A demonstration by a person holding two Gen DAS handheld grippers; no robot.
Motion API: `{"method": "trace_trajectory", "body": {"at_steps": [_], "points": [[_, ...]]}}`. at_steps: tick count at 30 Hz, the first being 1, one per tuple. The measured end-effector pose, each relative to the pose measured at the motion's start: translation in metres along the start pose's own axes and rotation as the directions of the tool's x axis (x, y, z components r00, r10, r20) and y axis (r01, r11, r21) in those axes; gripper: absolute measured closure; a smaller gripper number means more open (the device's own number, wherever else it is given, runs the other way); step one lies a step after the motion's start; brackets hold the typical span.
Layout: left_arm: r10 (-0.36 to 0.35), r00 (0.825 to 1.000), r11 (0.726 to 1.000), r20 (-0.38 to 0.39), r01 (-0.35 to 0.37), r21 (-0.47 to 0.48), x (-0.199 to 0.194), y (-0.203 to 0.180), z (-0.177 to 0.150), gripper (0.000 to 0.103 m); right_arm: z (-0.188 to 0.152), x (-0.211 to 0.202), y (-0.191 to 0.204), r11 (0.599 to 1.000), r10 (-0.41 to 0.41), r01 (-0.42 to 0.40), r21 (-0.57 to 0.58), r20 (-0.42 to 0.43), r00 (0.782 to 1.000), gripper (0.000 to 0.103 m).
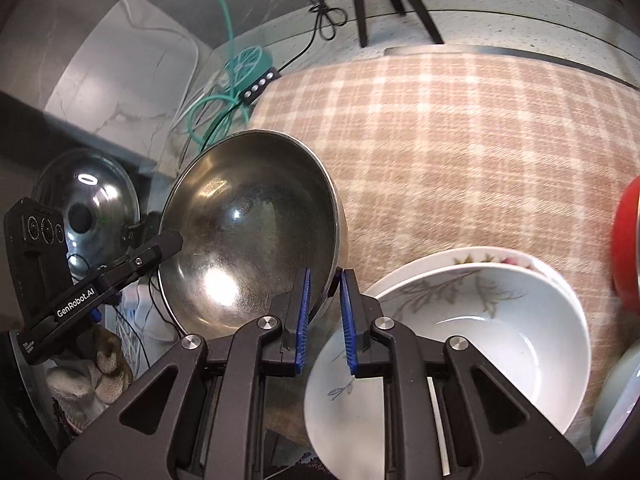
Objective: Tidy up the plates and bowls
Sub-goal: 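Lift the plain steel bowl and carry it beside the plate stack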
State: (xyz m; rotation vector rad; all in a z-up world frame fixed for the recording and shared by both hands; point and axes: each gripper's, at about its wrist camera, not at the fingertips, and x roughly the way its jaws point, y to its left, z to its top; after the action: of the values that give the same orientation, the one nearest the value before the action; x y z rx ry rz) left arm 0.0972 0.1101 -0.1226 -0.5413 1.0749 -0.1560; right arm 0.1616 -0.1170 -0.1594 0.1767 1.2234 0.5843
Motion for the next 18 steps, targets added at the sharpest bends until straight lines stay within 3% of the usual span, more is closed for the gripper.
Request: {"method": "trace_trajectory", "body": {"at_steps": [7,18], "points": [[0.002,1.0,0.998,0.006,-0.001,-0.061,-0.013,0.021,-0.019,0.089,-0.014,0.01,0.017,0.999,0.006,-0.008,-0.046,-0.038,0.999,0.088],[0.025,1.0,0.997,-0.008,-0.026,-0.077,-0.018,0.033,-0.039,0.089,-0.031,0.02,0.022,0.998,0.02,-0.025,-0.062,-0.088,0.996,0.087]]}}
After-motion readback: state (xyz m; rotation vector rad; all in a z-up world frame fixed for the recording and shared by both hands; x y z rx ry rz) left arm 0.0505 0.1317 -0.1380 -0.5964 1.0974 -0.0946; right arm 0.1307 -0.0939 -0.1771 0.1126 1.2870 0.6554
